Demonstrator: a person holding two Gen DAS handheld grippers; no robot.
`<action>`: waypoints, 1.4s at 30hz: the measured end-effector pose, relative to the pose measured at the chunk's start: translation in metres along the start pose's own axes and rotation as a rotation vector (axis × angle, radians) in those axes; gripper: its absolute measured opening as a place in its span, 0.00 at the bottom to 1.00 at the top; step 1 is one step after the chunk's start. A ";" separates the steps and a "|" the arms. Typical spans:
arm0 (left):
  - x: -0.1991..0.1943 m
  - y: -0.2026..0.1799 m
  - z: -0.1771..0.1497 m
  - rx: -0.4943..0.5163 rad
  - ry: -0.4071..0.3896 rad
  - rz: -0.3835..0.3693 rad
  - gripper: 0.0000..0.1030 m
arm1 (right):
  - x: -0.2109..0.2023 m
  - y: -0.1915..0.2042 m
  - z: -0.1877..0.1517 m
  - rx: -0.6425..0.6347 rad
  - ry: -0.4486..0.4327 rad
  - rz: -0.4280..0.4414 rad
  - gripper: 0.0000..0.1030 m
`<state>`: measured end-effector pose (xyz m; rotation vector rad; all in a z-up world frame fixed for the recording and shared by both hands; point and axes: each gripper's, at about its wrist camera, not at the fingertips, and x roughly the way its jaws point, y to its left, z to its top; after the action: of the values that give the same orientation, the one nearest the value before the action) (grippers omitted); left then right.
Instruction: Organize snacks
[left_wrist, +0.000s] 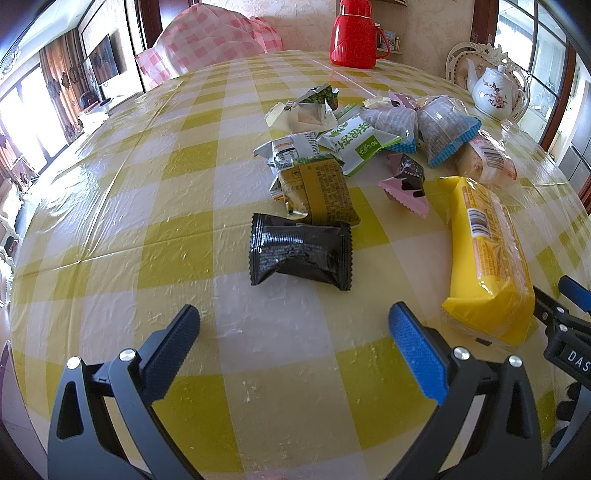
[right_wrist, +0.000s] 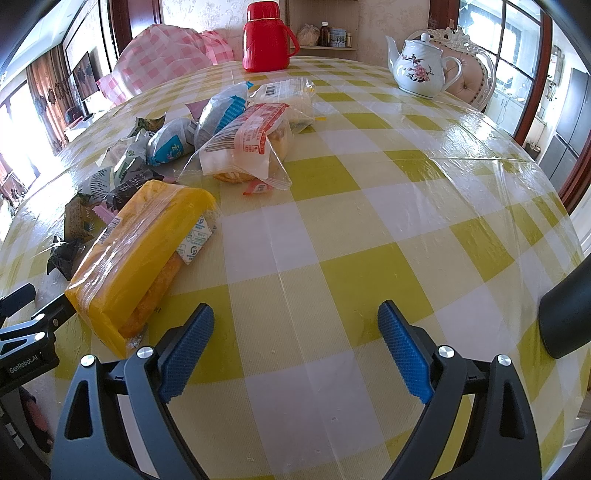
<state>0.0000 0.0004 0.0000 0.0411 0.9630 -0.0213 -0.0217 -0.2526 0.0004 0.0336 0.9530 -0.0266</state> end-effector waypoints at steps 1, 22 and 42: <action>0.000 0.000 0.000 0.000 0.000 0.000 0.99 | 0.000 -0.001 0.000 0.002 0.000 0.002 0.85; -0.021 0.050 -0.024 -0.102 -0.014 -0.027 0.99 | -0.034 0.012 -0.004 0.166 -0.023 0.276 0.84; -0.007 0.020 0.001 -0.029 -0.040 -0.050 0.98 | -0.007 0.051 0.004 -0.012 -0.083 0.114 0.47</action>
<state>-0.0025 0.0206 0.0064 -0.0101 0.9244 -0.0544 -0.0209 -0.2018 0.0096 0.0750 0.8670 0.0821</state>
